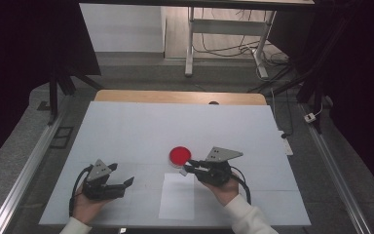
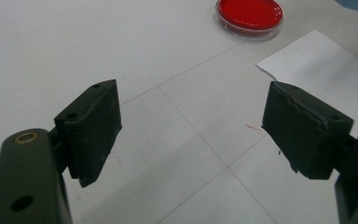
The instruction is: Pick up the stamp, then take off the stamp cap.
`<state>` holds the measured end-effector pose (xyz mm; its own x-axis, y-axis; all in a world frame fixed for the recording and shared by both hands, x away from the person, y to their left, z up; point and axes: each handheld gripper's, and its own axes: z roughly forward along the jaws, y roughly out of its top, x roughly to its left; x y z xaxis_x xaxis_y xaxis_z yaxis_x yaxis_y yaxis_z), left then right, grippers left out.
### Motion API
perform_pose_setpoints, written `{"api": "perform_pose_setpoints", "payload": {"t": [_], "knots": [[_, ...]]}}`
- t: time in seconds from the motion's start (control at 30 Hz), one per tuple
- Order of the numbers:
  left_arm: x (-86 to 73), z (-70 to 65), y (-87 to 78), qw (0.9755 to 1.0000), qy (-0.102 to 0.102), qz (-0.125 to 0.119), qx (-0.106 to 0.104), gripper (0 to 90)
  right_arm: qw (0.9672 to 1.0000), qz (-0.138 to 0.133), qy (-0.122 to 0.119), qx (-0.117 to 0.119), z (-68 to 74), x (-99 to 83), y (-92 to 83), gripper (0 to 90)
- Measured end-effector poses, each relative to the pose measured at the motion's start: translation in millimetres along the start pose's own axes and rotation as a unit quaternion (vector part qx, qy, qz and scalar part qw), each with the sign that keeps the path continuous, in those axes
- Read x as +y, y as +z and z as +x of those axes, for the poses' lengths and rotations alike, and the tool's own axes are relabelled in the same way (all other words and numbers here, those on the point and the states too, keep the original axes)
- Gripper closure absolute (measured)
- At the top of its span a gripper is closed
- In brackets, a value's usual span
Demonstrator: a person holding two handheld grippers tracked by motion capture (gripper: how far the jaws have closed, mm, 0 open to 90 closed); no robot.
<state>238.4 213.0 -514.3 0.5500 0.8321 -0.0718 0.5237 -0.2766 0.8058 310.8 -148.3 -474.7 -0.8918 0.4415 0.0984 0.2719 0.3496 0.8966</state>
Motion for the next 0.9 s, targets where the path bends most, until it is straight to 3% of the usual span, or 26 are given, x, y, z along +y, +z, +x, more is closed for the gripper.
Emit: {"api": "perform_pose_setpoints", "payload": {"t": [0.47,0.9], "knots": [[1.2,-3.0,3.0,1.0,0.004,0.002,-0.003,19.2,0.9999,-0.01,-0.003,0.009,13.8,1.5,7.8,75.4],[1.9,-3.3,3.7,1.0,0.005,0.0,-0.002,19.2,0.9998,-0.018,0.0,0.002,13.5,1.7,5.5,75.4]]}}
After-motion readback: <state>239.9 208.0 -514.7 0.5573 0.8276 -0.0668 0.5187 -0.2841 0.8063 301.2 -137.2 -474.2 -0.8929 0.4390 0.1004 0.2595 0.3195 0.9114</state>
